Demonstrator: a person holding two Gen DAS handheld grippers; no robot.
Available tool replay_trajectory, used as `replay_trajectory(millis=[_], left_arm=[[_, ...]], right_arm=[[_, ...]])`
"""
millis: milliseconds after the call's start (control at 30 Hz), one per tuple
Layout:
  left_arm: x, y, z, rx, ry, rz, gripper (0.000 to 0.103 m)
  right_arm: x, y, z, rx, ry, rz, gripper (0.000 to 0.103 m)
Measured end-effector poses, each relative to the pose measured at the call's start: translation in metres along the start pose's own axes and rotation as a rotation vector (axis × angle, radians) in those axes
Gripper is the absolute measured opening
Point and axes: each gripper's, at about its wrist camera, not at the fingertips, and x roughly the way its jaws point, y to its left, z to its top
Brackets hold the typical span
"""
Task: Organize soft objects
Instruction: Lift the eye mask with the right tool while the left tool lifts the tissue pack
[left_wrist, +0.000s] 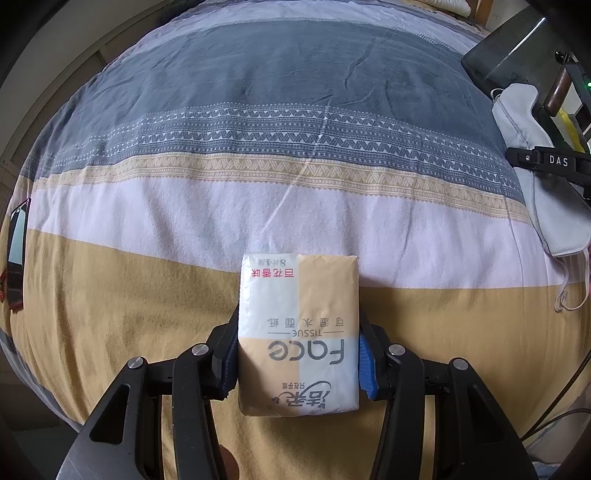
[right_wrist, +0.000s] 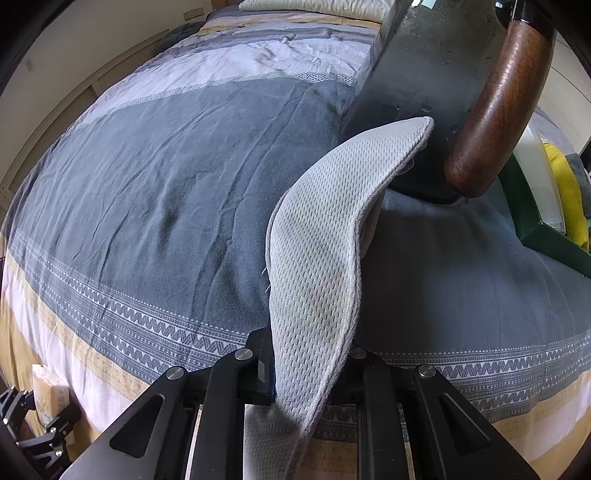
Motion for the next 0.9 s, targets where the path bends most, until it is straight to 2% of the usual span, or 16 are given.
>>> replay_trajectory(millis=[500, 700, 900], left_arm=[[-0.001, 0.001, -0.003, -0.003, -0.022, 0.004, 0.046], [-0.014, 0.003, 0.0, -0.033, -0.06, -0.006, 0.045], [-0.034, -0.011, 0.004, -0.009, -0.109, 0.014, 0.045]], right_arm=[[-0.002, -0.001, -0.003, -0.006, -0.018, 0.016, 0.015], [-0.012, -0.008, -0.009, -0.015, -0.049, 0.054, 0.014], [-0.027, -0.017, -0.015, -0.039, -0.096, 0.104, 0.014]])
